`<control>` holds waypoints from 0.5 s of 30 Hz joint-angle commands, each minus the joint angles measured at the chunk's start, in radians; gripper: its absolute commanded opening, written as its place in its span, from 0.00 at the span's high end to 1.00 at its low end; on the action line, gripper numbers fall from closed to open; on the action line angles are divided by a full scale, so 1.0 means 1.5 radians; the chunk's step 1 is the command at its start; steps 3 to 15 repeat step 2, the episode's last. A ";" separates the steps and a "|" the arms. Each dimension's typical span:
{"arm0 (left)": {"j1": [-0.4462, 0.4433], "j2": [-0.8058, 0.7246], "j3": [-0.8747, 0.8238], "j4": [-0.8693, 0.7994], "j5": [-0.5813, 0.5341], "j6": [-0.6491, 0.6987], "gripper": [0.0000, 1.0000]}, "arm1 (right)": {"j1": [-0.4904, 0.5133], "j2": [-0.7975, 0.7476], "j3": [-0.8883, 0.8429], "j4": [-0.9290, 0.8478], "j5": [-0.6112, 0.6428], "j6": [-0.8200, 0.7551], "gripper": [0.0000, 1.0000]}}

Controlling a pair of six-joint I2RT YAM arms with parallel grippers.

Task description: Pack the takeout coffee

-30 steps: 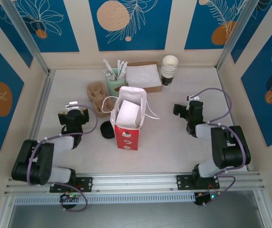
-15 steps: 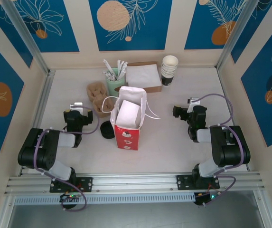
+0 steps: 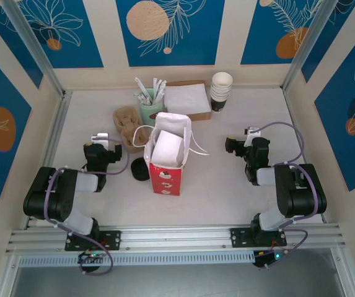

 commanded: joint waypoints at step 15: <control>0.007 0.000 0.011 0.021 0.019 0.006 0.00 | -0.001 0.000 0.003 0.030 -0.003 -0.016 0.01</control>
